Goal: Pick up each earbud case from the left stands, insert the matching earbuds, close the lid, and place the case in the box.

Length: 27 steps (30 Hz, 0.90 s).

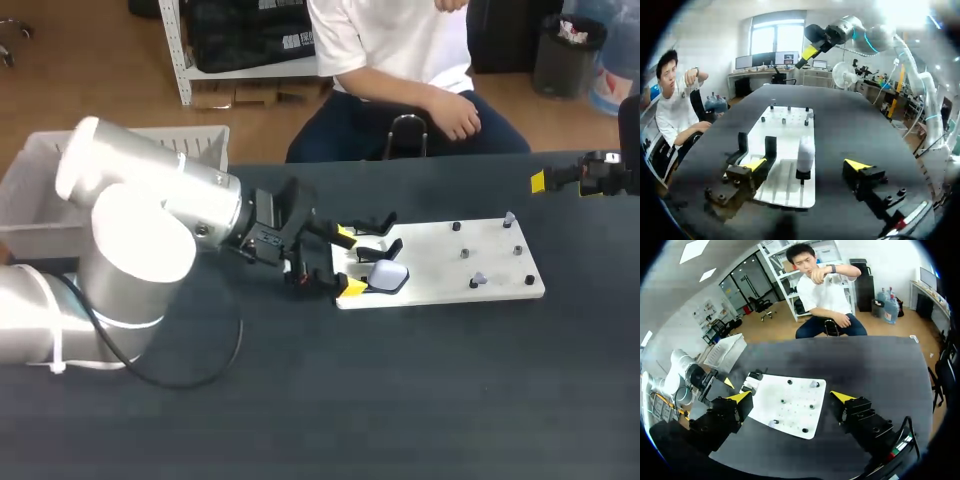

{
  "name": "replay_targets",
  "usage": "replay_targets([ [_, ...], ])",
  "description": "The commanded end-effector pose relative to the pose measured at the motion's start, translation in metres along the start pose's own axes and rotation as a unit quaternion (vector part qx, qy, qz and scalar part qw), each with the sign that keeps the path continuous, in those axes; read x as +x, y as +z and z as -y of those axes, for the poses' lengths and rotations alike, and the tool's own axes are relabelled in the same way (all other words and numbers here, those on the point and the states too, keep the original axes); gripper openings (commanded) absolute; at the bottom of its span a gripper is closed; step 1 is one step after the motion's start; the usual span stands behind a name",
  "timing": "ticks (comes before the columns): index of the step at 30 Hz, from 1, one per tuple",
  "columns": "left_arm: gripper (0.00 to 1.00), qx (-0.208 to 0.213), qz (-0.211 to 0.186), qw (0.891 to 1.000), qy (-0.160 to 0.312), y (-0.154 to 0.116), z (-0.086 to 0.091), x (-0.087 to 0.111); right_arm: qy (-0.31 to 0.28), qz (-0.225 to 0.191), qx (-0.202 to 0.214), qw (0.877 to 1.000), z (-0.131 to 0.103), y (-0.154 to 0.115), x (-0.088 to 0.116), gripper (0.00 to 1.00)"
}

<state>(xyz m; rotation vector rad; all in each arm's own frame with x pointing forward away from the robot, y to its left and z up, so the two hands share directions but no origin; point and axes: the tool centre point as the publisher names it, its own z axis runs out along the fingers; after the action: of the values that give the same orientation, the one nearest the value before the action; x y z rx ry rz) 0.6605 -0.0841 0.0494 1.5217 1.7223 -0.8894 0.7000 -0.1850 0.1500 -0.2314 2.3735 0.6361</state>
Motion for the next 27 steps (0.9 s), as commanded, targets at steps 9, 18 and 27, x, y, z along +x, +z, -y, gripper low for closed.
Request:
replay_targets([
  [9,0.87,-0.007,0.008,1.0,-0.006,0.018,0.005,0.005,0.0,0.0,0.0,1.0,0.0,0.0,0.0,1.0],
  [18,0.7,-0.004,0.017,1.0,-0.006,0.027,0.003,0.002,0.0,0.0,0.0,1.0,0.0,0.0,0.0,1.0],
  [27,0.63,-0.001,0.024,1.0,-0.011,0.035,0.001,0.007,0.0,0.0,0.0,1.0,0.0,0.0,0.0,1.0],
])
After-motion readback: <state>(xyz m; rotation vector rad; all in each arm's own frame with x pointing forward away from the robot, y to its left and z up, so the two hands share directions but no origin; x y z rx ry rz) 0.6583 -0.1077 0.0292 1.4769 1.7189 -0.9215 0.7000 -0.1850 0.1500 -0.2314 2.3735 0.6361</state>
